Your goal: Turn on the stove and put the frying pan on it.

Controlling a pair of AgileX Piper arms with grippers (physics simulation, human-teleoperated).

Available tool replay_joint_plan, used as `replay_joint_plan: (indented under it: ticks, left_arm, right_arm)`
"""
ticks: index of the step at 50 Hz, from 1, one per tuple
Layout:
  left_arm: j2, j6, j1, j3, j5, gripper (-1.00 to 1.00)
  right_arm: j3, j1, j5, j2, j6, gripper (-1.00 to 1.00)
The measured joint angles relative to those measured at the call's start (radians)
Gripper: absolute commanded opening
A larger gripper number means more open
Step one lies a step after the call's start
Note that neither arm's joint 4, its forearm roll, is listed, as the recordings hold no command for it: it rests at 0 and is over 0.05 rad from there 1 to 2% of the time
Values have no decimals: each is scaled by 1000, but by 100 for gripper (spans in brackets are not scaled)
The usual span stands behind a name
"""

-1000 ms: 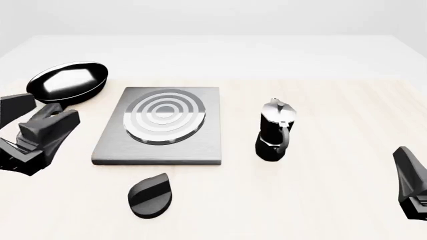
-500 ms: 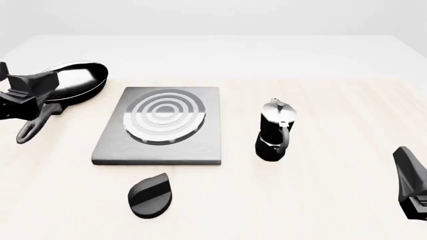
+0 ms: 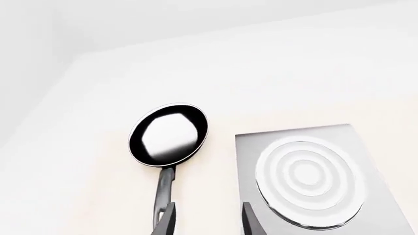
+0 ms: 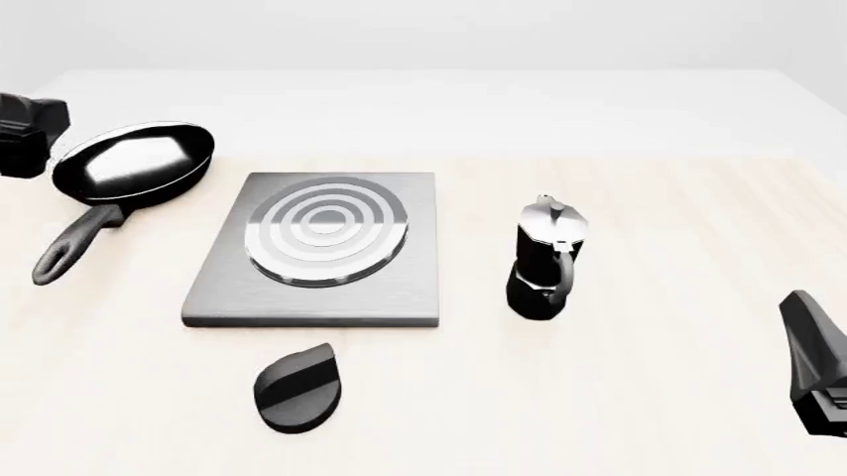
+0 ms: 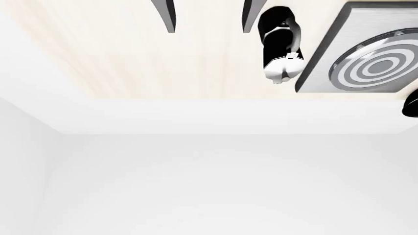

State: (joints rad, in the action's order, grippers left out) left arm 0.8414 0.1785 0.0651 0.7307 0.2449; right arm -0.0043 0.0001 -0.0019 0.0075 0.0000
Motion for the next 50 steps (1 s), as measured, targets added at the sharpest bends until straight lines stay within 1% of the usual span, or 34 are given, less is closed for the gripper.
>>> replay_joint_plan:
  ticks: [10,25,50]
  left_arm:
    - [81,28,50,43,-17,100]
    - [230,42,116,113,-59,100]
    - [409,79,181,156,-133,100]
  right_arm:
    - [0,0,0,0,0,100]
    - [0,0,0,0,0,100]
    - [0,0,0,0,0,100]
